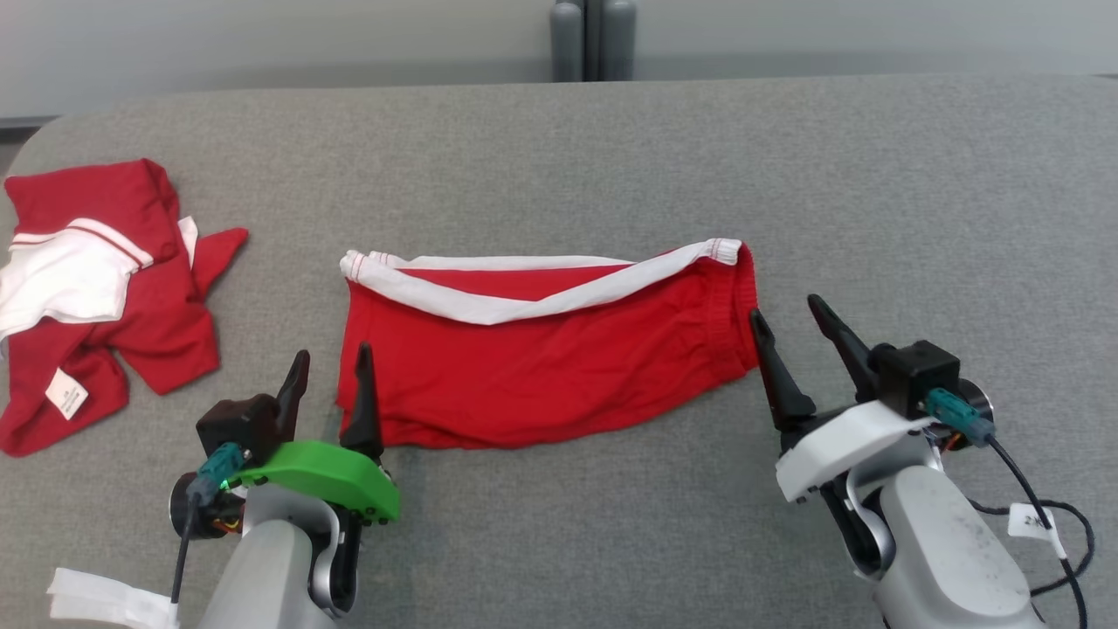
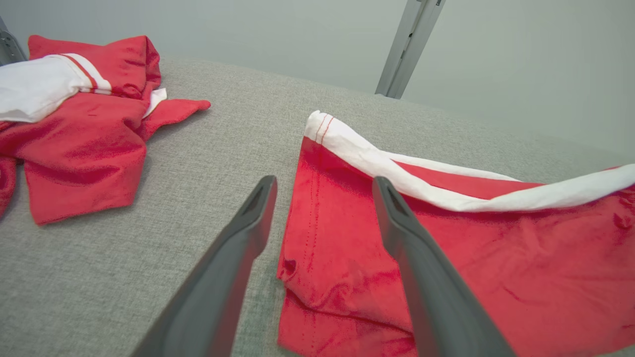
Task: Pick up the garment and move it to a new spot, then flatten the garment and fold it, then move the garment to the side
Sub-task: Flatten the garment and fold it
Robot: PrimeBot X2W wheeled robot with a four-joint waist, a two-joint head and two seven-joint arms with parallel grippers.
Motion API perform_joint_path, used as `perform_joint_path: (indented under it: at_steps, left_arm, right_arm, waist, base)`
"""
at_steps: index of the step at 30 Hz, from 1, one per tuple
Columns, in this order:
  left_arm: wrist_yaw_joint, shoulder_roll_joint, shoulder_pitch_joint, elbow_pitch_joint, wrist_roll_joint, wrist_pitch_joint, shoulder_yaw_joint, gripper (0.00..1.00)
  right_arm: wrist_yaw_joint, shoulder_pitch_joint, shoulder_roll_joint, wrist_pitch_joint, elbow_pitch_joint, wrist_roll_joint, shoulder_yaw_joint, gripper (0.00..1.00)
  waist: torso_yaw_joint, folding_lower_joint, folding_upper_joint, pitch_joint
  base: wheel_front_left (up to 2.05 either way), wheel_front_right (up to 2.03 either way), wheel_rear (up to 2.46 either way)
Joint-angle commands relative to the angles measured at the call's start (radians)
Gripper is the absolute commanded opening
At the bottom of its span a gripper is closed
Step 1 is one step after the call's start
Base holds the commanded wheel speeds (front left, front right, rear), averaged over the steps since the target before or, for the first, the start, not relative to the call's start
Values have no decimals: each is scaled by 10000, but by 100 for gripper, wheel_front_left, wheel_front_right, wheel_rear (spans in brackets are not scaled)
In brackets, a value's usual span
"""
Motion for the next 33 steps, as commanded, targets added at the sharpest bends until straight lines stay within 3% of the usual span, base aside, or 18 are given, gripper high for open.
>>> perform_joint_path:
  at_steps: [1,8,14,15,16,18,23,33]
  left_arm:
    - [-47,-2,92,-166,-82,-3,-87,100]
    - [-105,-2,-97,-548,-424,-4,-654,100]
    - [-130,-3,-259,-664,-434,-4,-627,100]
    - [-135,-3,-259,-690,-426,-4,-622,100]
    - [-140,-2,-259,-720,-395,-4,-605,100]
    - [-146,-2,-234,-778,-361,-4,-569,100]
    - [-147,-1,-87,-859,-247,-4,-460,100]
    - [-182,0,362,-723,-63,-4,-523,100]
  right_arm:
    - [-15,-336,-42,-17,309,95,185,100]
    - [-15,-1510,-42,-18,2518,-264,27,100]
    - [-15,-1669,-39,5,3710,732,542,100]
    - [-10,-1619,-16,23,3791,1077,841,92]
    - [-4,-1570,16,65,3856,1346,1165,45]
    - [-2,-1488,39,68,3802,1905,1451,0]
    - [-18,-1328,-48,43,3577,2282,547,0]
    - [-16,-1091,-296,-10,2677,487,-2996,0]
  waist:
    - [345,0,0,339]
    - [874,0,0,838]
    - [1030,0,0,1126]
    - [1036,0,0,1160]
    - [1026,0,0,1200]
    - [983,0,0,1244]
    - [765,0,0,1233]
    - [5,0,0,781]
  base:
    - [0,0,0]
    - [0,0,0]
    - [0,0,0]
    - [0,0,0]
    - [0,0,0]
    - [0,0,0]
    - [0,0,0]
    - [0,0,0]
